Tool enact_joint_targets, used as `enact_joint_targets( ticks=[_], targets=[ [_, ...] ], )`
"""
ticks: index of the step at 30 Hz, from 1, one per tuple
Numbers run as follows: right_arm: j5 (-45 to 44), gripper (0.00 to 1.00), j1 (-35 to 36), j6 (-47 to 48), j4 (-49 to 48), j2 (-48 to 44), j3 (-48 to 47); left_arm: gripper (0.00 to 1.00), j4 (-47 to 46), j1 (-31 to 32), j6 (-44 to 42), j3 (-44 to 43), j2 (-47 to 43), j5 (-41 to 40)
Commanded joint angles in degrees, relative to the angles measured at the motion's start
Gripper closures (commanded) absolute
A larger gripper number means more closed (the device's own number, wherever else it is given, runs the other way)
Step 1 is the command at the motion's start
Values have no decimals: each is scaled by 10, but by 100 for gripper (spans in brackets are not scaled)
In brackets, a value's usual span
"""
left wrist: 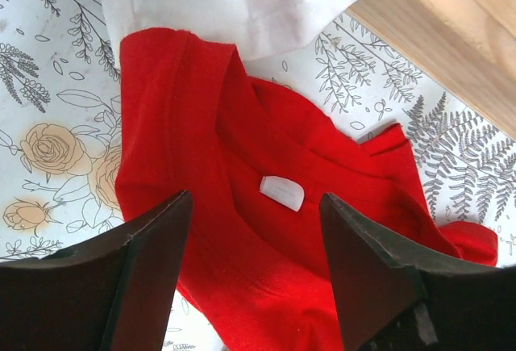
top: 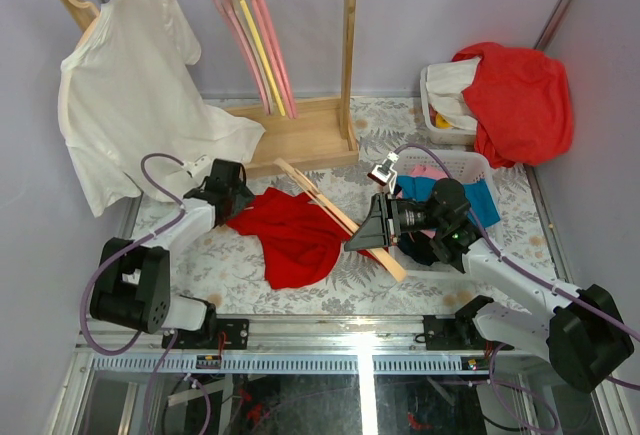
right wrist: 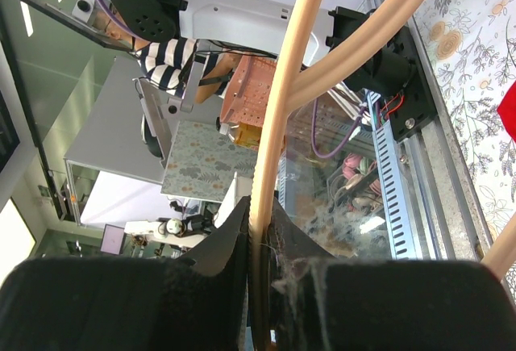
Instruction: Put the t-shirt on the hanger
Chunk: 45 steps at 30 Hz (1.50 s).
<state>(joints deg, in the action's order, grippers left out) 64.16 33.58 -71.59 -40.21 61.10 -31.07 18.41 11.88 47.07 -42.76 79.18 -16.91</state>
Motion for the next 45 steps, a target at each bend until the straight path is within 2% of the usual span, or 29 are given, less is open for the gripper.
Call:
enact_joint_targets(
  ticks=[1, 7, 11, 15, 26, 33, 39, 45],
  targets=[
    [16, 100, -3, -2, -42, -13, -4, 37, -43, -4, 5, 22, 3, -13],
    [15, 100, -3, -3, -44, -12, 1, 43, -51, -3, 7, 57, -18, -9],
    [15, 100, -3, -2, -43, -13, 2, 52, -54, -4, 8, 74, -30, -8],
    [14, 100, -3, -4, -45, -11, 2, 69, -50, -4, 7, 77, -39, -11],
    [16, 100, -2, -40, -94, 4, 3, 100, 1, -4, 1, 47, -110, -30],
    [16, 100, 24, -74, -136, 24, 5, 100, 20, -3, -5, 26, -153, -13],
    [14, 100, 58, -164, -276, 76, 2, 100, 28, -2, -21, 12, -192, 13],
    [14, 100, 82, -184, -305, 129, -15, 100, 32, 1, -36, -3, -213, 42]
  ],
)
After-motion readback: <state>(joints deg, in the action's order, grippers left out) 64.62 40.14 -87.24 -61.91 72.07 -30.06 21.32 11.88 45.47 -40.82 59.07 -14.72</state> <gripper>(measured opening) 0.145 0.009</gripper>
